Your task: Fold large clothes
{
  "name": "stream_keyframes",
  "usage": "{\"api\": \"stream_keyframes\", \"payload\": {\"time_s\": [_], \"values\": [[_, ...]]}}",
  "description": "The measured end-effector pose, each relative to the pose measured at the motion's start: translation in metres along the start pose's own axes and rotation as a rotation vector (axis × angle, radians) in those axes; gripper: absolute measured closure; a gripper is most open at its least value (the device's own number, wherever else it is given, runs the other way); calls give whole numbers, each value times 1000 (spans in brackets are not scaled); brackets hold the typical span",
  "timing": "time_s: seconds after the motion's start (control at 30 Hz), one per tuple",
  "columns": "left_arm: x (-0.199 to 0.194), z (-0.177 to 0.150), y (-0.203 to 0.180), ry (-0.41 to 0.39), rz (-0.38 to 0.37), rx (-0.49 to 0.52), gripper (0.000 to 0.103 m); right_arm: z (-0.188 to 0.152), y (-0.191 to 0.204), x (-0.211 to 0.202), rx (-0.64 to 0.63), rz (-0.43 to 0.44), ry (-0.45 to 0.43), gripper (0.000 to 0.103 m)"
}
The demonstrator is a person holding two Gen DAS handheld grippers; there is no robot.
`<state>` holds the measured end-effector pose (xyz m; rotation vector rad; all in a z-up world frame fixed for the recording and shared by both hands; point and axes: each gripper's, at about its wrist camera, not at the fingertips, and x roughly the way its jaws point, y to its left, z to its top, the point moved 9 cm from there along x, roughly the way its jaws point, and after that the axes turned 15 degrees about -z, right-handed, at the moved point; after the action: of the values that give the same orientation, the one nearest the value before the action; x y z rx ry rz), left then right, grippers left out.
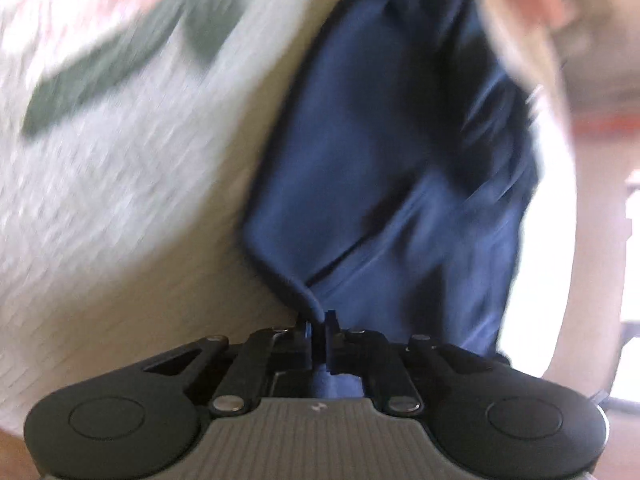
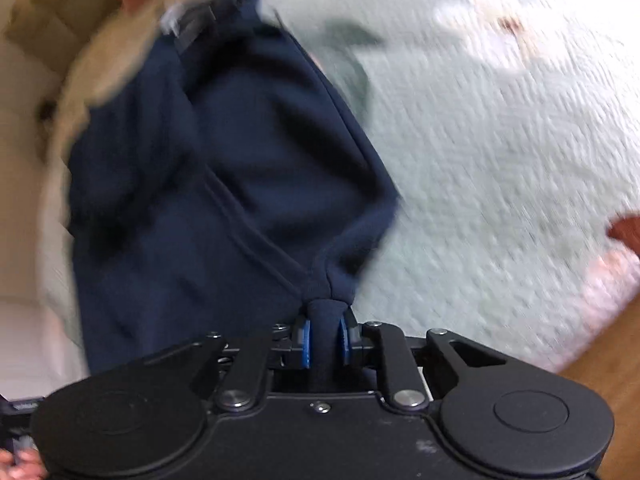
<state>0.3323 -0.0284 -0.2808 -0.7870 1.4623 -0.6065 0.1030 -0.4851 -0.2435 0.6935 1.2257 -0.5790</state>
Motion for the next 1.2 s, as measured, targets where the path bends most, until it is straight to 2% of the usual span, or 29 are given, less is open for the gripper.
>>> {"api": "stream_keyframes", "payload": {"time_s": [0.1, 0.2, 0.23, 0.27, 0.33, 0.4, 0.47, 0.53, 0.67, 0.77, 0.83, 0.87, 0.93, 1.03, 1.13, 1.2], "values": [[-14, 46, -45, -120, -119, 27, 97, 48, 31, -23, -16, 90, -89, 85], [-13, 105, -82, -254, -197, 128, 97, 112, 65, -27, -38, 170, -227, 84], [-8, 129, -89, -304, -195, 149, 96, 136, 74, -22, -27, 172, -277, 84], [-3, 149, -93, -347, -181, 158, 96, 158, 78, -14, -2, 151, -317, 79], [4, 183, -95, -415, -142, 153, 89, 196, 86, 6, 77, 86, -324, 70], [4, 197, -96, -441, -117, 154, 87, 216, 85, 7, 136, 128, -312, 66], [-7, 203, -102, -466, -24, 239, 87, 223, 81, -2, 134, 141, -354, 63], [-10, 202, -106, -461, 77, 325, 84, 226, 80, -7, 64, 64, -416, 59], [3, 209, -123, -371, 131, 449, 83, 227, 97, 7, -99, 20, -412, 60], [35, 207, -144, -242, 205, 637, 77, 233, 122, 20, -233, 1, -406, 59], [59, 199, -155, -137, 253, 779, 76, 241, 132, 27, -296, -10, -404, 55], [69, 199, -157, -115, 275, 825, 76, 247, 136, 33, -318, -18, -406, 51], [82, 205, -157, -93, 301, 842, 76, 259, 138, 41, -356, -26, -404, 41], [87, 226, -156, -133, 307, 810, 76, 275, 137, 49, -364, -28, -420, 41], [87, 246, -160, -188, 262, 787, 76, 283, 132, 54, -354, -16, -391, 41], [93, 257, -159, -195, 253, 757, 76, 283, 130, 58, -343, 12, -359, 40]]}}
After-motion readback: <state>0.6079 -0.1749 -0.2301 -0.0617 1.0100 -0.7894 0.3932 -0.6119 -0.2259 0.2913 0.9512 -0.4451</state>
